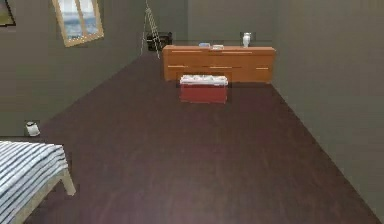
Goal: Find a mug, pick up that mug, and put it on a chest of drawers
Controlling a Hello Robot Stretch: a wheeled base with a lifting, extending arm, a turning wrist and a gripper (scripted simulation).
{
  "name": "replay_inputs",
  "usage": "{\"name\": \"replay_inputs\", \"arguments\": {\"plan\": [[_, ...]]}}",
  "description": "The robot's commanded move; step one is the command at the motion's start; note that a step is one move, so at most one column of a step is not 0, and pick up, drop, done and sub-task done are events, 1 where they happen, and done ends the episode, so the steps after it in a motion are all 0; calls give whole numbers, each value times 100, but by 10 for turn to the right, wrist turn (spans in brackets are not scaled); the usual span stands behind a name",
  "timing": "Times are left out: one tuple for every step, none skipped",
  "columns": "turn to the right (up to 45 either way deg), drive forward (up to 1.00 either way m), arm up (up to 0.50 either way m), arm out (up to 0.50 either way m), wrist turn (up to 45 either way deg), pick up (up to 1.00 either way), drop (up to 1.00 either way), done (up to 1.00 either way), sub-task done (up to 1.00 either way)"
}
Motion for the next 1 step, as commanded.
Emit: {"name": "replay_inputs", "arguments": {"plan": [[60,0,0,0,0,0,0,0,0]]}}
